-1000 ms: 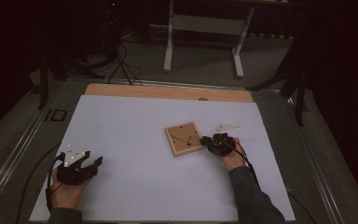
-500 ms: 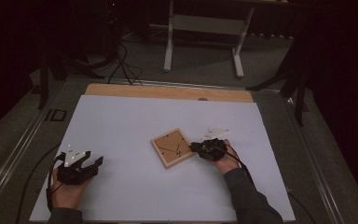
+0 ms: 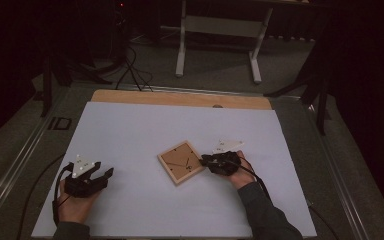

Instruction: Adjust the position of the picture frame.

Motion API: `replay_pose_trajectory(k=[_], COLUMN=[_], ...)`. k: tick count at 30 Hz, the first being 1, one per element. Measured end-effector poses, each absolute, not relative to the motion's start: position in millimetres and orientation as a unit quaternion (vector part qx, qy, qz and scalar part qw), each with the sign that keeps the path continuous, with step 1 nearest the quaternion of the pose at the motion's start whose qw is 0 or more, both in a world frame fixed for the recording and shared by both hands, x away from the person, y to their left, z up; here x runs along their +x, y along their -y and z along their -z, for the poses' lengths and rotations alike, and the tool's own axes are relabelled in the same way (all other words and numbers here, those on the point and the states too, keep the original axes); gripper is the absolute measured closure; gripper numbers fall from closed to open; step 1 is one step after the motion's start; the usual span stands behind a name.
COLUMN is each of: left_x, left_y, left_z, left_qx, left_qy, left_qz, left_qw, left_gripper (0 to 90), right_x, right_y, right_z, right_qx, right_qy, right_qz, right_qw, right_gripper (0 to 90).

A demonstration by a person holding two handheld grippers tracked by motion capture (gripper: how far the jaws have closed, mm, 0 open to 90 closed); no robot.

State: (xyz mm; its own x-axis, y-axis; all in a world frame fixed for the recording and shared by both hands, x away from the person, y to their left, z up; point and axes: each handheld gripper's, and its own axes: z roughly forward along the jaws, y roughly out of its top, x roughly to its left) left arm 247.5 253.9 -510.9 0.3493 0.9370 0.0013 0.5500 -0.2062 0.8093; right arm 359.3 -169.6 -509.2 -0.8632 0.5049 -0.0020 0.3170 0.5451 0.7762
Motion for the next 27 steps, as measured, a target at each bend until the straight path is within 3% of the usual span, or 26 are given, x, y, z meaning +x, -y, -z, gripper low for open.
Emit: replay_pose_trajectory(k=[5, 8, 17, 27], left_x=[248, 248, 247, 247], left_y=[-252, -252, -252, -252], left_z=[511, 511, 511, 511], left_qx=[0.735, 0.735, 0.734, 0.735], left_qy=[-0.504, -0.504, -0.504, -0.504], left_qz=[-0.257, -0.257, -0.256, -0.257], left_qw=[0.374, 0.375, 0.376, 0.374], left_gripper=[49.4, 49.5, 49.6, 49.4], right_x=[349, 337, 326, 345], right_y=[170, 169, 162, 166], right_z=[501, 500, 516, 522], right_qx=[0.238, 0.227, 0.214, 0.263], right_qy=[-0.87, -0.879, -0.905, -0.894], right_qz=[-0.411, -0.397, -0.345, -0.332], right_qw=[0.133, 0.137, 0.129, 0.149], right_gripper=[76.9, 89.6, 89.9, 89.9])
